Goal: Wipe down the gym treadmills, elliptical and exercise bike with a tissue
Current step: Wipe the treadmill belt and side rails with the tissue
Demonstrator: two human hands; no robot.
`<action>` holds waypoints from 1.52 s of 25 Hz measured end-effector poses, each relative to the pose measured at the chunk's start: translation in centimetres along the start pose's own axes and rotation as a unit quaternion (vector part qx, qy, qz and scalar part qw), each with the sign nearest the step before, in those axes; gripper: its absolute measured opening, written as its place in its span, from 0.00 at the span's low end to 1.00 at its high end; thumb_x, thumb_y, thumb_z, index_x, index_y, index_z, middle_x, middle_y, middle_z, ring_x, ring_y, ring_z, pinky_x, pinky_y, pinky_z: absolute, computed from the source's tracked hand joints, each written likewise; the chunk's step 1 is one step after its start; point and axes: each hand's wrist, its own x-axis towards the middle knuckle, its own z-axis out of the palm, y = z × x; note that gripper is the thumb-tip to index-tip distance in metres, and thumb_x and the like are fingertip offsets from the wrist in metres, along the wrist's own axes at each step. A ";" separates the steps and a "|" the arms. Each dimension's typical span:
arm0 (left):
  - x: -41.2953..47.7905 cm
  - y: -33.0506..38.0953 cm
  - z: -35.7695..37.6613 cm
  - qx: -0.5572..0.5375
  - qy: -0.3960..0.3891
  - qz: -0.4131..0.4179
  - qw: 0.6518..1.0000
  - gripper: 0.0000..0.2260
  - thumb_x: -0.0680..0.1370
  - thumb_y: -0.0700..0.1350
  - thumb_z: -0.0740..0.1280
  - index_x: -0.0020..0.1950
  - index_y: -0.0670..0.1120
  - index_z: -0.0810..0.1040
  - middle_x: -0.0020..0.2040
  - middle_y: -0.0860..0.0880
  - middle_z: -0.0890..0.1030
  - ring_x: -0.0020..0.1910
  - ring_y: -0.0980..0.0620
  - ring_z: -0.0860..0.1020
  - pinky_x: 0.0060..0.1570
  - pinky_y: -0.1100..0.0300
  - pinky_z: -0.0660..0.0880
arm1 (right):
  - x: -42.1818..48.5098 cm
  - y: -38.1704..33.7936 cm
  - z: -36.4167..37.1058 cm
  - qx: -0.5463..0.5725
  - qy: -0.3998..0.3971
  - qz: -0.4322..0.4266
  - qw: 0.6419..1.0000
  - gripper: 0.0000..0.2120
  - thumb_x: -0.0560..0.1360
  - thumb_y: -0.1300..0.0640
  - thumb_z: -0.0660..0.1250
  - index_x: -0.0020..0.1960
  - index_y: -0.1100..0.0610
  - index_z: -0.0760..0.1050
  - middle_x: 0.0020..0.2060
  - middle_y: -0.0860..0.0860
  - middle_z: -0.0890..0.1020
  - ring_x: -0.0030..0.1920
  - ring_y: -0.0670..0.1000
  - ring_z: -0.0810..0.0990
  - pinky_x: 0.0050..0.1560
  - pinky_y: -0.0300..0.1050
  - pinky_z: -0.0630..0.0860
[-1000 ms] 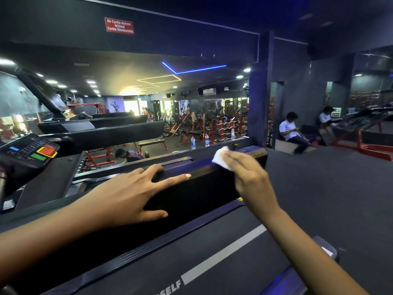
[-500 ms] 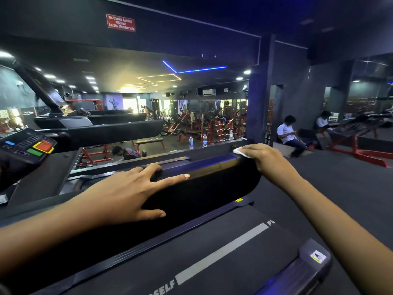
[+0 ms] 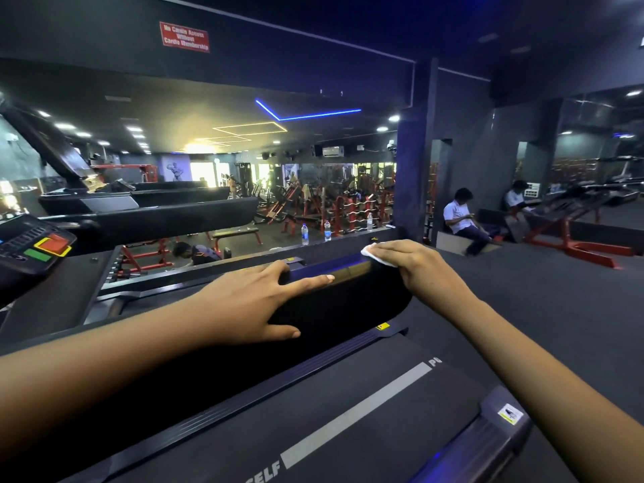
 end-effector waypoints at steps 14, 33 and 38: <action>3.2 0.8 0.2 -0.005 -0.001 0.024 1.000 0.37 0.76 0.66 0.57 0.62 0.72 0.25 0.75 0.48 0.51 0.71 0.49 0.63 0.67 0.59 0.64 | -4.8 -5.0 4.1 -0.057 0.207 -0.005 0.977 0.17 0.81 0.68 0.50 0.61 0.66 0.75 0.57 0.57 0.79 0.60 0.52 0.76 0.65 0.41 0.70; 3.2 0.5 0.6 -0.006 0.002 0.032 0.999 0.37 0.75 0.68 0.55 0.60 0.73 0.21 0.69 0.49 0.58 0.64 0.51 0.69 0.64 0.59 0.68 | -4.1 0.7 6.6 -0.067 0.338 0.205 0.916 0.18 0.71 0.72 0.58 0.59 0.67 0.77 0.53 0.61 0.81 0.55 0.53 0.73 0.61 0.42 0.70; 3.2 0.6 0.5 0.009 0.013 0.036 0.999 0.37 0.75 0.68 0.54 0.60 0.72 0.20 0.68 0.49 0.60 0.63 0.51 0.69 0.62 0.62 0.66 | -5.9 -2.3 8.6 -0.017 0.366 0.253 0.895 0.19 0.72 0.67 0.54 0.59 0.69 0.76 0.51 0.62 0.81 0.53 0.52 0.74 0.58 0.40 0.70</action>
